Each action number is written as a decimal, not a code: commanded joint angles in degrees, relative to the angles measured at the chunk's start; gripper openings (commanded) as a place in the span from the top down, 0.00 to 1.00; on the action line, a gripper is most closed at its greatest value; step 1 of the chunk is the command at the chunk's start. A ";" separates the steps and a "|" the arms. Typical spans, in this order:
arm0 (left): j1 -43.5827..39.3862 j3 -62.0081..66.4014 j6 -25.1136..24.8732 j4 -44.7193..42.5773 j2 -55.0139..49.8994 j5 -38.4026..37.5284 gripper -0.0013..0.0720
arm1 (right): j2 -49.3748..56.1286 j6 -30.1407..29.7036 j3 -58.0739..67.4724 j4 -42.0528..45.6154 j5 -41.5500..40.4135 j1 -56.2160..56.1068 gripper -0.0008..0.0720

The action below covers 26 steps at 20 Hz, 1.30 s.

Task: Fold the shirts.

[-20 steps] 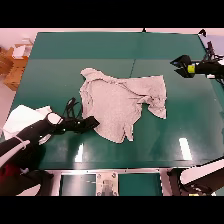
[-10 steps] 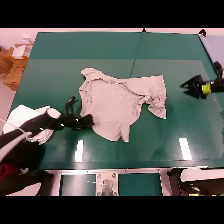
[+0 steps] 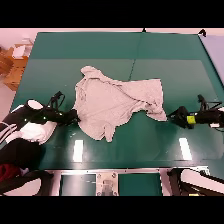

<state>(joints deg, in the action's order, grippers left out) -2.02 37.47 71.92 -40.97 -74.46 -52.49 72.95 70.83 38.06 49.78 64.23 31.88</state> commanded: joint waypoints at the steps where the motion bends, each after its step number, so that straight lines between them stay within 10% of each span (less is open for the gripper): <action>1: 0.72 0.15 -1.42 -0.66 0.04 -1.11 0.95 | -0.48 -0.85 -3.78 -0.15 -7.26 -2.58 0.46; 5: 0.72 0.15 -1.97 -0.68 0.04 -1.11 0.95 | 0.50 -0.94 -2.54 -1.31 -8.55 -5.03 0.54; 9: 0.72 0.57 -1.99 -0.61 0.07 -1.51 0.95 | 0.85 -4.15 -2.16 -4.85 -6.58 -8.41 0.97; 15: 0.72 24.57 -1.31 -0.83 10.14 -13.81 0.96 | -8.33 -6.82 17.51 -27.04 13.11 -10.56 0.97; 19: 0.72 56.08 -0.13 -1.38 17.86 -12.07 0.96 | -16.33 -6.78 42.40 -43.65 10.75 -2.78 0.97; 26: 0.72 88.76 7.98 -16.76 20.48 -10.62 0.95 | -25.81 -3.34 63.08 -45.27 0.00 17.73 0.97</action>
<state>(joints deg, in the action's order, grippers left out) -1.34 117.27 75.90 -49.91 -55.75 -64.12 51.18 66.74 95.13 6.55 68.90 42.30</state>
